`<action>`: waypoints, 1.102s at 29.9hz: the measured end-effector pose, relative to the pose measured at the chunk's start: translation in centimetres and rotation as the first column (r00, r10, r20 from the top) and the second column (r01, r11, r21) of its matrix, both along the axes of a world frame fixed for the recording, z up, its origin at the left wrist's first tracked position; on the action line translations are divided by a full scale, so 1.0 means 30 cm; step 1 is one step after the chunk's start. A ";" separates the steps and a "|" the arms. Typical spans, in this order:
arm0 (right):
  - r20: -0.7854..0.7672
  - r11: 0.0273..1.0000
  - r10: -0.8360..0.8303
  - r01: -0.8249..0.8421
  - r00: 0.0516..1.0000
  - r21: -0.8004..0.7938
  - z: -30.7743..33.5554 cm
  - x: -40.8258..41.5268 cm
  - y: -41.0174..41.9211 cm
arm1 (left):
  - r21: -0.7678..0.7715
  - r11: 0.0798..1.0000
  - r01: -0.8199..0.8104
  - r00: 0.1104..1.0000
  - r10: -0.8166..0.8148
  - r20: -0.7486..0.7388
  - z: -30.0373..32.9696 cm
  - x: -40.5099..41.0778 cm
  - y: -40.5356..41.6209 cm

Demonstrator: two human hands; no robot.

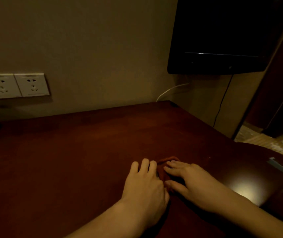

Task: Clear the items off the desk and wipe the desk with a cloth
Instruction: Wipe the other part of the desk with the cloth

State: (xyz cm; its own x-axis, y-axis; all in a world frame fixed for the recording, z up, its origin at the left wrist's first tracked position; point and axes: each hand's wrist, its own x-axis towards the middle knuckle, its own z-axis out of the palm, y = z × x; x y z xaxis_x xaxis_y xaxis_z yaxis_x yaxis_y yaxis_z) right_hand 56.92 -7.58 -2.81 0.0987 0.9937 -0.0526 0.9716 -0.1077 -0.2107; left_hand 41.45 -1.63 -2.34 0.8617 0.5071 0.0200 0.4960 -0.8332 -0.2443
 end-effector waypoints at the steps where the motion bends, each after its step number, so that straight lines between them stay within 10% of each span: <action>1: 0.003 1.000 0.001 -0.001 1.000 0.000 0.002 0.000 0.014 | 0.003 1.000 -0.003 1.000 0.003 -0.012 0.000 0.006 0.011; 33: 0.047 1.000 -0.028 0.029 0.998 -0.012 0.023 0.039 0.618 | -0.044 0.964 -0.261 0.965 0.260 -0.031 0.004 0.135 0.574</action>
State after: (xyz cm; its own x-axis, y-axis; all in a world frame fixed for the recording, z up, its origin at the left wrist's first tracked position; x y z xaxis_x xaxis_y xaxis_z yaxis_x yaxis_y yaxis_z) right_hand 58.08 10.97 -2.12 0.1297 0.9897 -0.0598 0.9769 -0.1379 -0.1635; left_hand 45.50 15.60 -2.22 0.6996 0.7139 -0.0287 0.6918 -0.6869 -0.2226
